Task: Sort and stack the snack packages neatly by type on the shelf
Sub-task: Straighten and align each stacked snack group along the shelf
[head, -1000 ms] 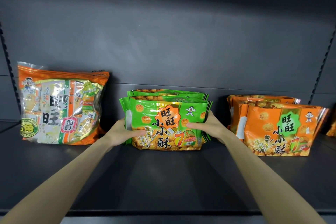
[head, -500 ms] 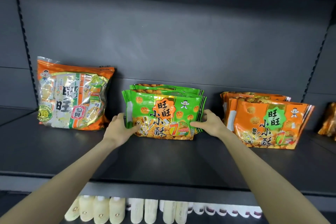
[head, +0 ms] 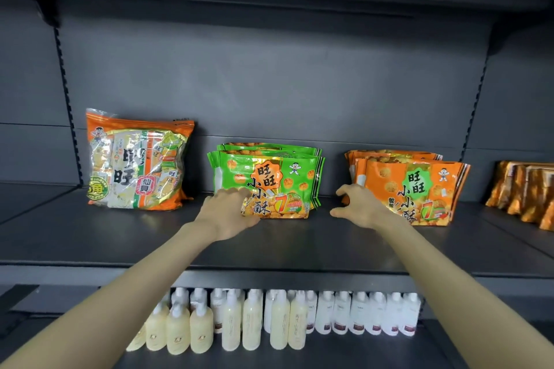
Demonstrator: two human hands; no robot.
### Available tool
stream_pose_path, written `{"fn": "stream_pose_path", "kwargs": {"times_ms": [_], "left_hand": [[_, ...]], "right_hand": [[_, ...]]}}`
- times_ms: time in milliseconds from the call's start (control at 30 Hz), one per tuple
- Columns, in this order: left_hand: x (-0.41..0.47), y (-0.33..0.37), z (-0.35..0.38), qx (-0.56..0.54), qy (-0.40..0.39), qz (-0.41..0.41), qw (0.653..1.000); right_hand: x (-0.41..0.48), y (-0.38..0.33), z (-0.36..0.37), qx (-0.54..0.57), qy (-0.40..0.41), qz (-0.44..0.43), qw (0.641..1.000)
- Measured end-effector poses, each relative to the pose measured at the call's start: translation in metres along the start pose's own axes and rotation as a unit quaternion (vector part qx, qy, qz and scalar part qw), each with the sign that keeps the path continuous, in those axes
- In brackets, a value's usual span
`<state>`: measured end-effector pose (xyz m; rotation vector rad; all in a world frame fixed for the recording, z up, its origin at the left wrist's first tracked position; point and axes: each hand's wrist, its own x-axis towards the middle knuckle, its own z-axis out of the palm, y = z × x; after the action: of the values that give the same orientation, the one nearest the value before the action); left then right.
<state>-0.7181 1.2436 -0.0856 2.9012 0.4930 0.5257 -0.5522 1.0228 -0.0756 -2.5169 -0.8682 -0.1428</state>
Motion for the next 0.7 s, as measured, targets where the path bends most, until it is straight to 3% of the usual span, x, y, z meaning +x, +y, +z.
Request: {"fn": "stream_pose_path", "kwargs": {"times_ms": [267,700], "left_hand": [[-0.031,0.062,-0.015,0.052,-0.018,0.086,0.995],[-0.026,0.225,-0.025,0.048,0.041,0.181,0.982]], "right_hand": [[-0.061,0.017,-0.045,-0.053,0.019,0.008,0.998],[-0.129,0.118,-0.149,-0.09,0.064,0.031,0.993]]}}
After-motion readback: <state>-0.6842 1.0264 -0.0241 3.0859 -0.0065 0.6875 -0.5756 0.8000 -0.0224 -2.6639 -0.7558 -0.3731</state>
